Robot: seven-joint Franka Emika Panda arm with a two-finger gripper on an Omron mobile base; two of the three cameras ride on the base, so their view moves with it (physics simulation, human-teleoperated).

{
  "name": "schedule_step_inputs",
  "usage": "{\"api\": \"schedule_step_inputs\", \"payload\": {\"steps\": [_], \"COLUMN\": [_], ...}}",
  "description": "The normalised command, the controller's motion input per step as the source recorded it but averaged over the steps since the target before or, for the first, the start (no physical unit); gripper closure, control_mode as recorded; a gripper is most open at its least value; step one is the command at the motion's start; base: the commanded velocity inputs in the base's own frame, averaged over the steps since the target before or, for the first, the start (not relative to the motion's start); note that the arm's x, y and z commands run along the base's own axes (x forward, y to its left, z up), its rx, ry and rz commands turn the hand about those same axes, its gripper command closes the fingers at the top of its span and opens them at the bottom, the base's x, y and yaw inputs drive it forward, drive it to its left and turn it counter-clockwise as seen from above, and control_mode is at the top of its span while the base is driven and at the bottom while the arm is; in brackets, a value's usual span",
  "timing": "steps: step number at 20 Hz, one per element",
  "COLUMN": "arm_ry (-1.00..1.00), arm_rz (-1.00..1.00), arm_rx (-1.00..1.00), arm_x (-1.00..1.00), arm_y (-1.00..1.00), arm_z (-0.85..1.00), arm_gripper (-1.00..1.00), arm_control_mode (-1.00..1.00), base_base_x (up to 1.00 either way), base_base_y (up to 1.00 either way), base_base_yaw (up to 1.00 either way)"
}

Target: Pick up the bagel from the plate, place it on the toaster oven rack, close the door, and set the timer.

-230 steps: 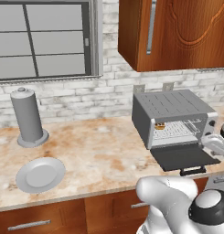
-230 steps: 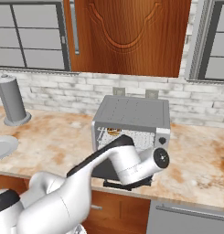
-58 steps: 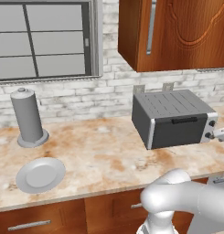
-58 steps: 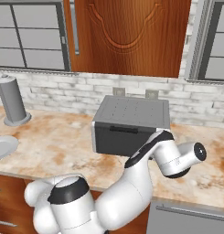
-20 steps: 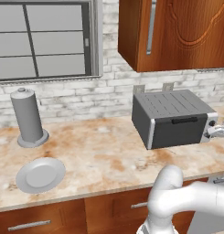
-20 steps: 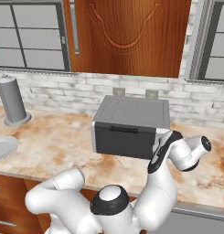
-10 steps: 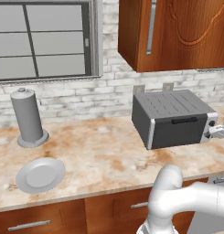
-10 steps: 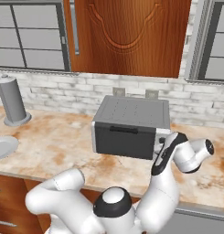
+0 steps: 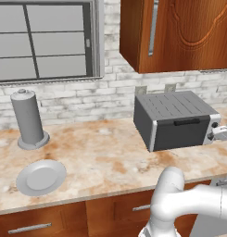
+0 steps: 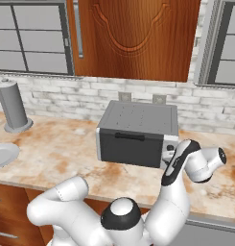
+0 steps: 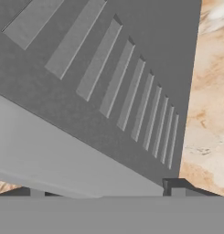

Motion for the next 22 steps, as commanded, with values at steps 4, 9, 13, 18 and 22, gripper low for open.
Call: {"api": "schedule_step_inputs", "payload": {"steps": [4,9,13,18,22], "arm_ry": [0.18,0.24,0.32,0.36,0.32], "arm_rz": [0.25,0.32,0.35,0.34,0.35], "arm_rx": [0.39,0.55,0.70,0.75,0.66], "arm_x": [0.16,0.01,0.00,0.00,0.00], "arm_y": [-0.83,-0.79,-0.61,-0.54,-0.57], "arm_z": [-0.26,-0.31,-0.41,-0.39,-0.34], "arm_gripper": [1.00,1.00,1.00,1.00,1.00], "arm_control_mode": [-1.00,-1.00,-1.00,-1.00,-1.00], "base_base_x": [0.00,0.00,0.00,0.00,0.00], "base_base_y": [0.00,0.00,0.00,0.00,0.00], "base_base_yaw": [0.00,0.00,0.00,0.00,0.00]}}
